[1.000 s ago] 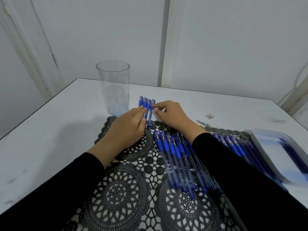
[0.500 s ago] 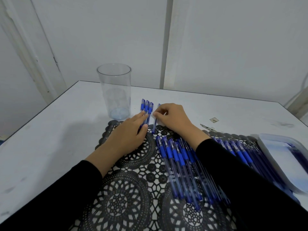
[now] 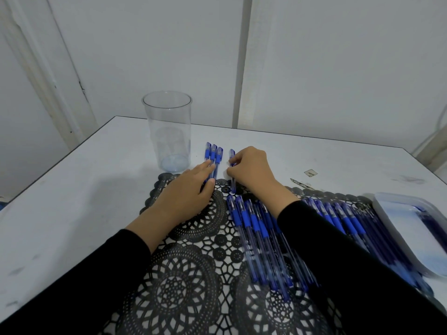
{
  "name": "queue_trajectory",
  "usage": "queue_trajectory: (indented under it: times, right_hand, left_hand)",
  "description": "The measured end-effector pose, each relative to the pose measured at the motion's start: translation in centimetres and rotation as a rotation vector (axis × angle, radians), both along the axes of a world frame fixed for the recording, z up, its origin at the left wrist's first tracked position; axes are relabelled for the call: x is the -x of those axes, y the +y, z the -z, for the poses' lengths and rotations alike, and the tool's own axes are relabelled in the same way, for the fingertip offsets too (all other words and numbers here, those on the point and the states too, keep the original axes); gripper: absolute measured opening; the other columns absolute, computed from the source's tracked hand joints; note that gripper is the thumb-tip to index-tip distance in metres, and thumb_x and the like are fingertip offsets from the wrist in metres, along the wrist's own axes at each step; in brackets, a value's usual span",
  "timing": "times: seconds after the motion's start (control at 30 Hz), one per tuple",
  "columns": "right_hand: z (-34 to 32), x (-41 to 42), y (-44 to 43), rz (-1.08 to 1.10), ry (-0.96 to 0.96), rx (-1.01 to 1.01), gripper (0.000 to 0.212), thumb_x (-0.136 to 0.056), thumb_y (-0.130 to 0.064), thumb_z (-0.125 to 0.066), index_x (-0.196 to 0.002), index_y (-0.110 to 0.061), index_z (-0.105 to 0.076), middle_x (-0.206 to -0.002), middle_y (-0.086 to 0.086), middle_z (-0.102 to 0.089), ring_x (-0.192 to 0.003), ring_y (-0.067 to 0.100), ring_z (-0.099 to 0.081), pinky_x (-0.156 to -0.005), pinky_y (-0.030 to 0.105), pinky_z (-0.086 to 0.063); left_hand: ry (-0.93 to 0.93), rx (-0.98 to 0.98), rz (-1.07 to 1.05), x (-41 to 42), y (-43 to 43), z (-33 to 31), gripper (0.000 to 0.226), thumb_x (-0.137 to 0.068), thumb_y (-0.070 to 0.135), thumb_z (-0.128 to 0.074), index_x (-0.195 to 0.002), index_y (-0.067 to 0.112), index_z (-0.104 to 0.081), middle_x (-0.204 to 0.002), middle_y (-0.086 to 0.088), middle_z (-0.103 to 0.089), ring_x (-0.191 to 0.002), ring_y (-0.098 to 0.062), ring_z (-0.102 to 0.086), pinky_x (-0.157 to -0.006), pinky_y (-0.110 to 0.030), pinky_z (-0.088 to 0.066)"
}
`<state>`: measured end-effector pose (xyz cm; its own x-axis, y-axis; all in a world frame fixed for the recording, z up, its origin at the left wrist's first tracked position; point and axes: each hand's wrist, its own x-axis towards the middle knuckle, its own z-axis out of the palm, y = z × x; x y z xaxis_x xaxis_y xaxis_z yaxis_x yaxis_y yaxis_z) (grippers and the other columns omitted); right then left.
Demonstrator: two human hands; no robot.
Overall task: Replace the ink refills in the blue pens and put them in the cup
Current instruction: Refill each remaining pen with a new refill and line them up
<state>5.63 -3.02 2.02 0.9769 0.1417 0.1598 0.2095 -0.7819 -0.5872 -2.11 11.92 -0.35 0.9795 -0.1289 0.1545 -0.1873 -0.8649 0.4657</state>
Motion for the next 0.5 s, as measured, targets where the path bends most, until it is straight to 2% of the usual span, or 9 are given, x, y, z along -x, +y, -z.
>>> queue_trajectory:
  times: [0.17, 0.3, 0.37, 0.43, 0.47, 0.5]
  right_hand:
    - [-0.7, 1.1, -1.1, 0.029, 0.044, -0.186, 0.022, -0.082, -0.006, -0.066, -0.101, -0.007, -0.077, -0.103, 0.005, -0.074, -0.095, 0.012, -0.064, -0.074, 0.016, -0.041]
    - [-0.7, 2.0, -2.1, 0.084, 0.113, -0.477, 0.02, -0.082, -0.009, -0.069, -0.1, -0.015, -0.077, -0.101, 0.001, -0.075, -0.097, 0.013, -0.067, -0.088, 0.027, -0.053]
    - [-0.8, 2.8, -2.5, 0.087, 0.141, -0.621, 0.018, -0.082, -0.01, -0.072, -0.096, -0.019, -0.078, -0.094, -0.001, -0.076, -0.094, 0.016, -0.069, -0.09, 0.034, -0.056]
    - [-1.3, 4.2, -2.9, 0.034, 0.174, -0.779, 0.016, -0.084, -0.008, -0.072, -0.094, -0.02, -0.077, -0.089, 0.0, -0.076, -0.087, 0.016, -0.071, -0.085, 0.033, -0.058]
    - [-1.7, 5.1, -3.1, 0.001, 0.187, -0.853, 0.016, -0.084, -0.007, -0.072, -0.094, -0.019, -0.076, -0.088, 0.001, -0.076, -0.083, 0.014, -0.071, -0.081, 0.03, -0.058]
    - [-2.1, 6.0, -3.2, -0.029, 0.193, -0.915, 0.016, -0.085, -0.006, -0.072, -0.095, -0.018, -0.076, -0.088, 0.002, -0.076, -0.08, 0.012, -0.07, -0.076, 0.026, -0.057]
  left_hand:
    - [0.007, -0.009, 0.003, 0.0, 0.0, 0.0, 0.051, -0.106, 0.033, -0.035, -0.156, 0.023, -0.026, -0.163, 0.006, -0.02, -0.148, -0.01, -0.023, -0.123, -0.033, -0.017]
    - [-0.009, 0.035, -0.001, 0.2, 0.0, -0.2, 0.05, -0.106, 0.033, -0.036, -0.155, 0.024, -0.03, -0.162, 0.008, -0.023, -0.148, -0.01, -0.025, -0.12, -0.031, -0.021]
    - [-0.08, 0.139, -0.012, 0.5, -0.3, -0.6, 0.047, -0.106, 0.031, -0.038, -0.152, 0.023, -0.037, -0.157, 0.006, -0.036, -0.14, -0.007, -0.039, -0.114, -0.022, -0.028]
    - [-0.159, 0.328, -0.065, 1.0, -1.0, -1.5, 0.042, -0.106, 0.03, -0.042, -0.147, 0.024, -0.046, -0.143, 0.003, -0.055, -0.112, -0.008, -0.06, -0.094, -0.009, -0.04]
    - [-0.179, 0.427, -0.085, 1.2, -1.4, -2.0, 0.04, -0.105, 0.032, -0.043, -0.145, 0.025, -0.049, -0.138, 0.004, -0.059, -0.109, -0.008, -0.062, -0.093, -0.008, -0.041]
    - [-0.178, 0.515, -0.084, 1.5, -2.0, -2.5, 0.04, -0.106, 0.034, -0.043, -0.144, 0.025, -0.05, -0.138, 0.006, -0.059, -0.119, -0.006, -0.057, -0.102, -0.013, -0.04]
